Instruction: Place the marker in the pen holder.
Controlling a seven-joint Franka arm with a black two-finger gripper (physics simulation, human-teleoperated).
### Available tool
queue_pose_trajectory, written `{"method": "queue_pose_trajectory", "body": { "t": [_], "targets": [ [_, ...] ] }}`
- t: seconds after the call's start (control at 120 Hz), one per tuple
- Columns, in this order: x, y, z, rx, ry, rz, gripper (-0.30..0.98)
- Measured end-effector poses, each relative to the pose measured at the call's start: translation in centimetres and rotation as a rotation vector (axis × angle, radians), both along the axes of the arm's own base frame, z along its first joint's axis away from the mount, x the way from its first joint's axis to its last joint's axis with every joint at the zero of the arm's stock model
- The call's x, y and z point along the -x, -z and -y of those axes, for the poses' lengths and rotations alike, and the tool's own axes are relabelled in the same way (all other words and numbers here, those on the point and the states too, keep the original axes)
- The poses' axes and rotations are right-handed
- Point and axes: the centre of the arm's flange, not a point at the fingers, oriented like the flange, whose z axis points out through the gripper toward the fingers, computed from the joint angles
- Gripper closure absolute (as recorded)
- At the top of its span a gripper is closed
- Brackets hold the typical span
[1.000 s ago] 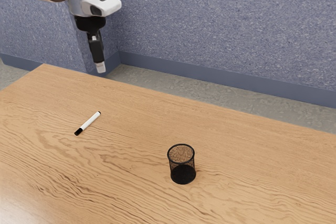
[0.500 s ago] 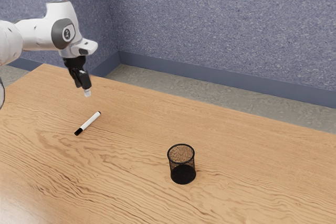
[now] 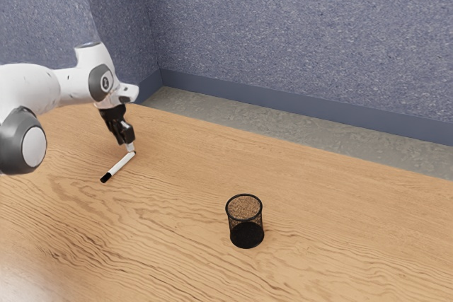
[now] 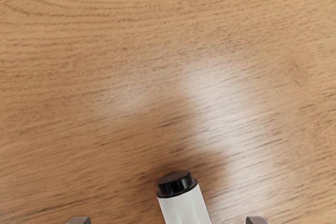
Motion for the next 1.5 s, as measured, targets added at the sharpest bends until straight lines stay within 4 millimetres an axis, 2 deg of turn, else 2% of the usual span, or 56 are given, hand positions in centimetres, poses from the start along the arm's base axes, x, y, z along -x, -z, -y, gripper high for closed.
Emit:
{"method": "queue_pose_trajectory", "body": {
  "t": [0.125, 0.225, 0.467, 0.567, 0.65, 0.683, 0.717, 0.792, 0.842, 1.0, 1.042, 1.1, 1.242, 1.317, 1.45, 1.5],
  "targets": [
    [0.0, 2.1, 0.3, 0.012, -0.020, -0.020, 0.34],
    [0.0, 2.8, 0.4, 0.018, -0.036, -0.024, 0.36],
    [-0.2, 3.0, 1.1, 0.036, -0.073, -0.023, 0.64],
    [-0.2, 2.3, 1.0, 0.038, -0.091, -0.014, 0.71],
    [-0.4, -0.6, 1.7, 0.032, -0.088, 0.008, 0.74],
    [-0.7, -3.0, 3.1, 0.030, -0.070, 0.022, 0.75],
    [-0.8, -5.9, 5.5, 0.022, -0.036, 0.037, 0.76],
    [-0.4, -13.3, 12.7, 0.010, 0.069, 0.076, 0.78],
    [0.2, -17.2, 17.1, 0.020, 0.141, 0.102, 0.78],
    [1.8, -23.1, 28.3, 0.042, 0.360, 0.137, 0.79],
    [2.2, -23.8, 30.6, 0.042, 0.408, 0.142, 0.79],
    [2.6, -24.2, 32.6, 0.044, 0.456, 0.141, 0.79],
    [2.7, -23.4, 37.8, 0.059, 0.560, 0.144, 0.79],
    [2.4, -22.6, 39.5, 0.069, 0.592, 0.156, 0.79],
    [2.2, -22.8, 41.4, 0.089, 0.623, 0.202, 0.78],
    [2.0, -22.1, 42.1, 0.106, 0.629, 0.211, 0.78]
  ]
}}
